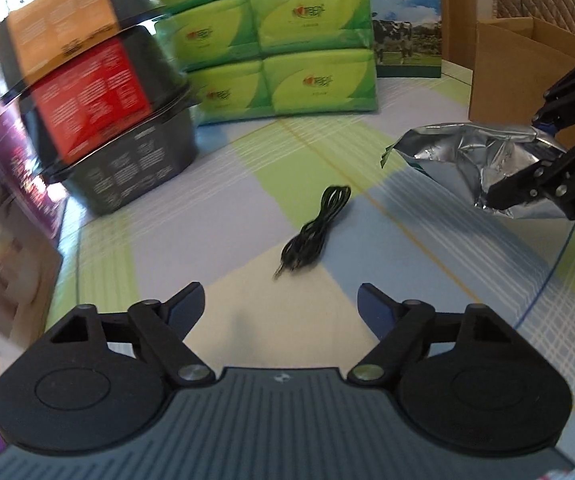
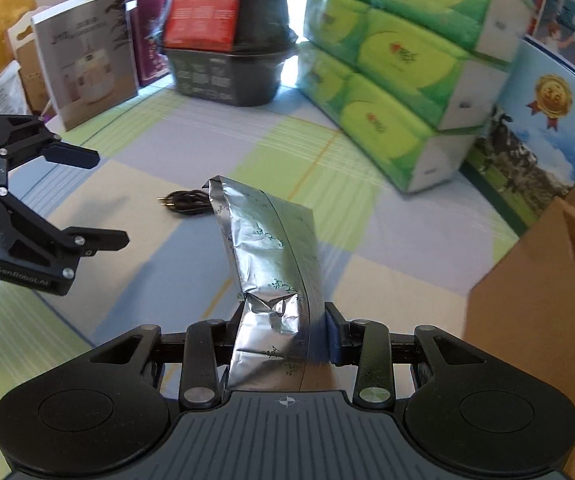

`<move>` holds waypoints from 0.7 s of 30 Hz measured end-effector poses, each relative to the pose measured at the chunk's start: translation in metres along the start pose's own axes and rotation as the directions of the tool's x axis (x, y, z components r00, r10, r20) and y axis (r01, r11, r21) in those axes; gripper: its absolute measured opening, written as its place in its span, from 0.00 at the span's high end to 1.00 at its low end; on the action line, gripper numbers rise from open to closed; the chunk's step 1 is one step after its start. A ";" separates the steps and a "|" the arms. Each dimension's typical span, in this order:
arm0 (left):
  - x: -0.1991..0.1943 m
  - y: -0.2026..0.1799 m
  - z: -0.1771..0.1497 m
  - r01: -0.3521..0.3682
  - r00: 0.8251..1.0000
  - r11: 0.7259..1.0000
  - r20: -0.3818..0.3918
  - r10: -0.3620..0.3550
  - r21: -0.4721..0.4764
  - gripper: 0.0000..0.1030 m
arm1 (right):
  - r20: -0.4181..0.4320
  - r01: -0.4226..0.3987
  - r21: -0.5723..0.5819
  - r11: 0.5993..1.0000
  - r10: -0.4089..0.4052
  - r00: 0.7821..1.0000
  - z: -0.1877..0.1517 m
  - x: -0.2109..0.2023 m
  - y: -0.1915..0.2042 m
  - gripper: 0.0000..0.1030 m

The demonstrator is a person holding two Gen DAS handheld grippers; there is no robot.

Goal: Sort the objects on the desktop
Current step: 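Grasp the silver foil bag with the right tool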

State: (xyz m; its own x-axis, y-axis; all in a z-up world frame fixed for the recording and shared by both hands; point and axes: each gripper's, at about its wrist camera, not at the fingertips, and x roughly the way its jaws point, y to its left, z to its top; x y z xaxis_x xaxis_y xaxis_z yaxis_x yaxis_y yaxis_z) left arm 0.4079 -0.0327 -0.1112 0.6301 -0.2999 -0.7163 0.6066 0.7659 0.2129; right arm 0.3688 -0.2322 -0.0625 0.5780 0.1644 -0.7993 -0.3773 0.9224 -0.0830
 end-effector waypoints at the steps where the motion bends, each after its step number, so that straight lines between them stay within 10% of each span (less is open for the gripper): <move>1: 0.008 -0.002 0.005 0.005 1.000 1.000 -0.003 -0.005 0.018 0.26 | -0.002 0.006 0.001 1.000 -0.006 1.000 0.001 0.000 -0.004 0.67; 21: 0.067 -0.015 0.043 0.052 0.998 0.996 -0.030 -0.051 0.066 0.69 | 0.000 0.036 0.115 0.993 -0.037 0.999 0.013 0.033 -0.024 0.67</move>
State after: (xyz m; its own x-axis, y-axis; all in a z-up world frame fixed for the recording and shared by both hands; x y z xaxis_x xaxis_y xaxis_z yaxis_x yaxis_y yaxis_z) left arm 0.4619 -0.0884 -0.1342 0.5837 -0.3209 -0.7458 0.6695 0.7100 0.2184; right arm 0.4060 -0.2440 -0.0797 0.5916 0.1305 -0.7956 -0.2706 0.9617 -0.0434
